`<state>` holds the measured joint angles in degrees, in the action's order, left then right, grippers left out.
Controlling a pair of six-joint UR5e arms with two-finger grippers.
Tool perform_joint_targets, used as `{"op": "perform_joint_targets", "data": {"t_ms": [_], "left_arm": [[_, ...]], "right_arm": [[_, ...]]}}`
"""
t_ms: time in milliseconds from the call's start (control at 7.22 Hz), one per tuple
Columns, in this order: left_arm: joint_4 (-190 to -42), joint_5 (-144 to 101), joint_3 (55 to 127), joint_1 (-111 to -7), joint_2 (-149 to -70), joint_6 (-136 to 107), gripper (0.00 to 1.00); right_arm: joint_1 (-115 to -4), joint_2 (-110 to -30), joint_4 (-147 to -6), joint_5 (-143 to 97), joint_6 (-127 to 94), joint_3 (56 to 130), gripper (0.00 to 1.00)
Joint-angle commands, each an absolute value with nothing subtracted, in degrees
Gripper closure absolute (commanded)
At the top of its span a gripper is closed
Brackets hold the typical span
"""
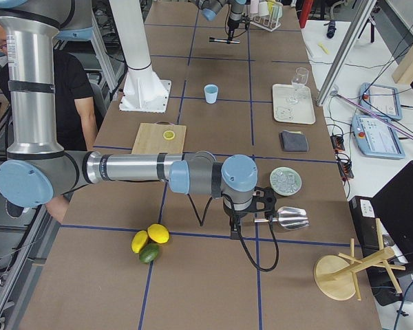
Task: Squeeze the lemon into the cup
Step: 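Stand the muddler on the table and open the left gripper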
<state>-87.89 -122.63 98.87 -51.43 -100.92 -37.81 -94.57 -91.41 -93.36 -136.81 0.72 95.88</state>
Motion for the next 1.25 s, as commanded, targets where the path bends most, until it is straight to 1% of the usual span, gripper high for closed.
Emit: {"op": "perform_joint_targets", "data": {"t_ms": [0, 416, 831, 970, 1108], "left_arm": [[-88.24, -120.85, 96.07, -51.42, -100.11, -37.09, 1.0], [-91.14, -120.76, 95.98, -51.42, -95.9, -37.09, 1.0], [-92.97, -120.67, 93.44, -51.33, -95.89, -37.18, 1.0], [-93.51, -120.76, 92.91, -51.33, -95.89, -37.09, 0.7], [-93.52, -120.76, 93.68, -51.42, -95.89, -37.61, 0.01]], "right_arm": [[-94.57, -91.41, -93.34, -136.85, 0.7, 95.98, 0.0], [-94.57, -91.41, -93.43, -136.85, 0.7, 95.98, 0.0], [-94.57, -91.41, -93.34, -136.85, 0.7, 95.98, 0.0], [-94.57, -91.41, -93.34, -136.85, 0.7, 96.06, 0.0], [-94.57, -91.49, -93.34, -136.85, 0.7, 96.33, 0.0]]}}
